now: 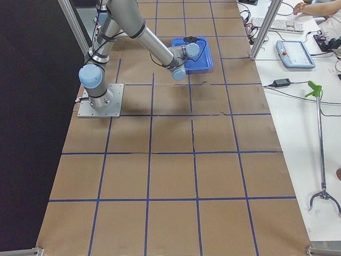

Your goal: Assemble white blocks and place on blue tray

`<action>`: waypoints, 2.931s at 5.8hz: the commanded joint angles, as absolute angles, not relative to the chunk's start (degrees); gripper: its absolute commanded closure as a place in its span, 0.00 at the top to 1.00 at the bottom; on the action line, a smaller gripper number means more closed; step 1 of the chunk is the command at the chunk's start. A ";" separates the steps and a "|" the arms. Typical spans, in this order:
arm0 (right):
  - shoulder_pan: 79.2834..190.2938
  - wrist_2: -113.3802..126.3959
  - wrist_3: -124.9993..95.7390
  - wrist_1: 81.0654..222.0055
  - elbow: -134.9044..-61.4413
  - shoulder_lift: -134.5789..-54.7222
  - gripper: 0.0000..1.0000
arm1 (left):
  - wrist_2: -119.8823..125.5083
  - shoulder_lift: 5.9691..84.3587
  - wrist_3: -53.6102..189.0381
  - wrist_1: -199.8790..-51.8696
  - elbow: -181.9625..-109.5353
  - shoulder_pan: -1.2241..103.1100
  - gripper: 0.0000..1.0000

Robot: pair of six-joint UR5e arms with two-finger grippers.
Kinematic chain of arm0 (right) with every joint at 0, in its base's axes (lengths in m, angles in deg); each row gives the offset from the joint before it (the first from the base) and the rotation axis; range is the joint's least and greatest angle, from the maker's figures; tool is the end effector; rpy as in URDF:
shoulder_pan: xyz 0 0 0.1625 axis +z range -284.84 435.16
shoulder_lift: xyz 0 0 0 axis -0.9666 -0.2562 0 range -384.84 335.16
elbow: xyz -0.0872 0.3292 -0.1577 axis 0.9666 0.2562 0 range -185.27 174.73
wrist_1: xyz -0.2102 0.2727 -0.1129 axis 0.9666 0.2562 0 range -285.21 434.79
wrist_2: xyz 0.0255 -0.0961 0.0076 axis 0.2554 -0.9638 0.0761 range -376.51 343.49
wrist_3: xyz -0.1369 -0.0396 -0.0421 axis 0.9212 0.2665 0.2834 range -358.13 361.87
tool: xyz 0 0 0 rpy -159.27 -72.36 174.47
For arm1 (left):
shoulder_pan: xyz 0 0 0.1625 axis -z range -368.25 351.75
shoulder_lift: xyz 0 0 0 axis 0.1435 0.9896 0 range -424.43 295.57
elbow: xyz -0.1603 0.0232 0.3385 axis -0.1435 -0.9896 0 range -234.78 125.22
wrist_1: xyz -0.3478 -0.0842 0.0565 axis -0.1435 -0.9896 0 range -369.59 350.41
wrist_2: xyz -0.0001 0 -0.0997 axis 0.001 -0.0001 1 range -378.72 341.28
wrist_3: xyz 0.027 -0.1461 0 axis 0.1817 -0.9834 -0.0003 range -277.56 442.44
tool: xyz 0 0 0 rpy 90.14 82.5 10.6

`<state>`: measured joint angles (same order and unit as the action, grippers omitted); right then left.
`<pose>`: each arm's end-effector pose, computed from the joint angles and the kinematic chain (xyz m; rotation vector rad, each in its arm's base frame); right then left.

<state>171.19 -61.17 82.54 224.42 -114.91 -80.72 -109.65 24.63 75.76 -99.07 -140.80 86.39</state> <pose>0.2922 -0.4916 0.1077 -1.7369 1.7626 -0.7272 -0.1663 -0.4307 0.4281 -0.0570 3.1307 -0.1508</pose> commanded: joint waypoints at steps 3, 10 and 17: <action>171.31 -60.90 81.94 226.04 -115.31 -80.57 0.27 | -109.60 24.60 75.76 -99.07 -140.91 86.49 0.99; 171.31 -60.64 81.68 226.49 -115.22 -80.39 0.45 | -109.60 24.60 75.76 -98.98 -141.09 86.58 0.99; 170.34 -71.73 63.91 218.47 -108.73 -87.55 1.00 | -109.69 24.60 75.76 -98.98 -141.18 86.58 0.99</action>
<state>170.59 -66.24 70.59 223.34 -110.48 -83.93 -109.69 24.61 75.76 -98.98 -141.17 86.58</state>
